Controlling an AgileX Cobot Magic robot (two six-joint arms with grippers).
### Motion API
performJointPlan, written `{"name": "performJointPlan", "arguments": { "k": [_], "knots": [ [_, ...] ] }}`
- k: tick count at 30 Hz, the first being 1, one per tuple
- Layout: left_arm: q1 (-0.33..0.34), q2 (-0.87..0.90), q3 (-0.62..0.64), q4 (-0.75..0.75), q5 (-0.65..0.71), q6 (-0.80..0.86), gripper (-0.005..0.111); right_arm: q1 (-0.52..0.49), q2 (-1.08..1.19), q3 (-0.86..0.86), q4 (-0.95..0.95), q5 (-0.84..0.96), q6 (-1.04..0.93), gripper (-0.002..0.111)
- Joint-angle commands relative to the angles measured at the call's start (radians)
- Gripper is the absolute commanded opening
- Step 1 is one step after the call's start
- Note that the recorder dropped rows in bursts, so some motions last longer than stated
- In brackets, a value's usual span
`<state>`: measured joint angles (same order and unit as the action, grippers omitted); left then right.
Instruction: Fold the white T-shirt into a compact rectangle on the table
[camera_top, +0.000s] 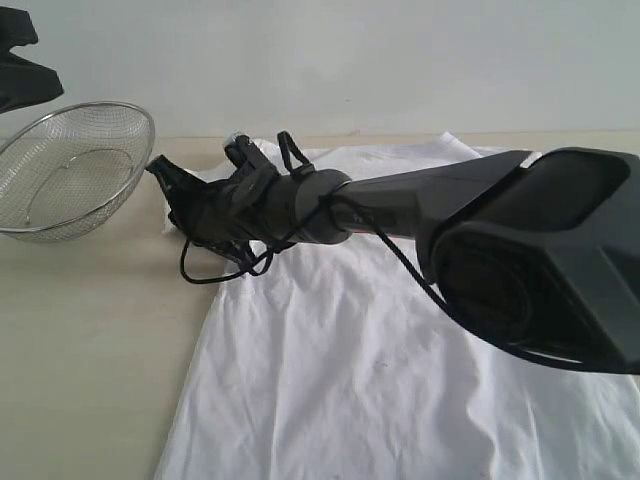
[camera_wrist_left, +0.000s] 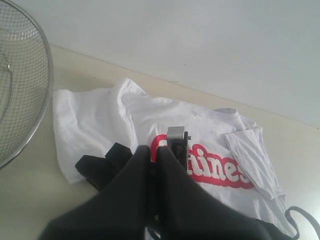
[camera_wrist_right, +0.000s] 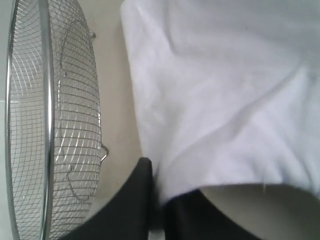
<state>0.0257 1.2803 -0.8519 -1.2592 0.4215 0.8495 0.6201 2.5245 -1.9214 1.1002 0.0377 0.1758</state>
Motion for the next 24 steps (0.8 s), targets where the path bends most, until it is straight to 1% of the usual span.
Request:
{"name": "performJointPlan", "arguments": {
  "k": [1, 5, 11, 18, 24],
  "knots": [
    [0.003, -0.009, 0.003, -0.014, -0.006, 0.010, 0.004, 0.006, -0.001, -0.006, 0.015, 0.021, 0.099, 0.000],
    [0.003, -0.009, 0.003, -0.014, -0.006, 0.010, 0.004, 0.006, -0.018, -0.006, 0.016, 0.018, 0.131, 0.000],
    [0.003, -0.009, 0.003, -0.014, -0.006, 0.010, 0.004, 0.006, -0.071, -0.006, 0.016, -0.038, 0.136, 0.000],
    [0.003, -0.009, 0.003, -0.010, -0.006, 0.010, 0.004, -0.025, -0.108, -0.006, 0.016, -0.046, 0.174, 0.000],
    [0.003, -0.009, 0.003, -0.010, 0.000, 0.010, 0.004, -0.043, -0.110, -0.006, 0.016, -0.032, 0.295, 0.000]
  ]
}}
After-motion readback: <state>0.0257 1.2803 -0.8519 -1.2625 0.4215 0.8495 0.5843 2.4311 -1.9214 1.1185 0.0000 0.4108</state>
